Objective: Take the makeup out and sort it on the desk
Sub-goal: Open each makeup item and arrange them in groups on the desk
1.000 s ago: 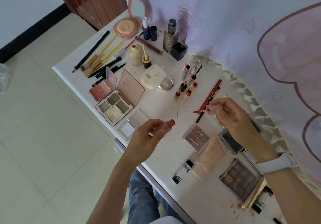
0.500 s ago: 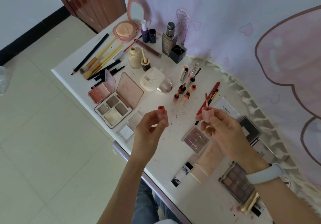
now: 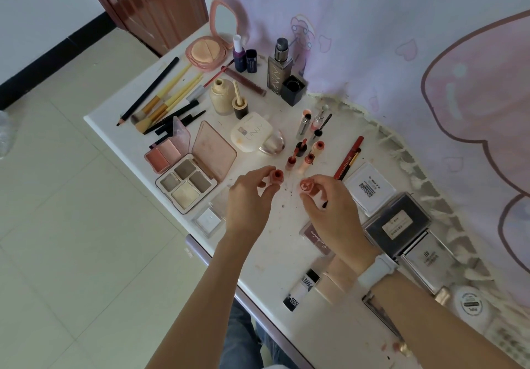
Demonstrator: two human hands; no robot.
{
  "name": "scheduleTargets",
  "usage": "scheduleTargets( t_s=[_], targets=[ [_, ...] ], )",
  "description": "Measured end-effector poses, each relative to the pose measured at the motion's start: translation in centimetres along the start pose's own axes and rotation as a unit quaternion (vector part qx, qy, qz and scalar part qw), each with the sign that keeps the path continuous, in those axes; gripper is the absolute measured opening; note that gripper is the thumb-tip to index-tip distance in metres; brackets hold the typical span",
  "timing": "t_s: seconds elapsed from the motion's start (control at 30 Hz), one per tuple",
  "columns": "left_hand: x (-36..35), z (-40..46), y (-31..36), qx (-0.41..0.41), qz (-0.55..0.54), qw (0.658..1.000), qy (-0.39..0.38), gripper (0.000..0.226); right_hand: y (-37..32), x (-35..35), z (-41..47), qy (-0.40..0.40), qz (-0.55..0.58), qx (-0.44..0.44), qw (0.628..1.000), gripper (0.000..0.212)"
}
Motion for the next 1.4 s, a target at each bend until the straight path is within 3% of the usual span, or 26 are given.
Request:
scheduleTargets(
  t_s=[0.23, 0.47, 0.6, 0.97, 1.1, 1.2, 1.4],
  targets=[
    [-0.3, 1.2, -0.3, -0.010, -0.013, 1.000, -0.018, 0.030, -1.2, -1.4, 0.4, 0.067, -0.092, 0.020, 0.993, 0.023],
    [-0.5, 1.2, -0.5, -0.024, -0.014, 1.000, 0.007, 0.035, -1.3, -2.3, 0.5, 0.084, -0.093, -0.020, 0.992, 0.030],
    [-0.5, 1.0, -0.6, -0.021, -0.035, 0.999, 0.032, 0.026, -1.2, -2.4, 0.4, 0.100, -0.081, -0.029, 0.991, 0.030],
    [-0.4, 1.1, -0.4, -0.027, -0.058, 0.998, 0.029, 0.021, -1.7, -2.7, 0.5, 0.104, -0.075, -0.022, 0.991, 0.026],
    [-0.4, 0.6, -0.3, -0.017, -0.048, 0.998, 0.024, 0.029, -1.6, -2.0, 0.2, 0.080, -0.077, -0.019, 0.994, 0.030],
    [-0.5, -0.5, 0.0, 0.001, -0.029, 0.999, 0.032, 0.039, -1.0, -0.8, -0.5, 0.084, -0.037, -0.031, 0.995, 0.021],
    [-1.0, -4.0, 0.7, -0.051, 0.040, 0.996, 0.059, 0.043, 0.5, 2.4, 1.0, 0.124, -0.044, -0.062, 0.989, 0.009]
  ],
)
Point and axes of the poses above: each hand's wrist, its own z-axis towards the middle knuckle, its own x-axis out of the back of the hand, y = z × x, the point moved 1 cm from there along z, towards the middle knuckle, and after that the axes turned 10 degrees about -x, right-handed, at the moved point
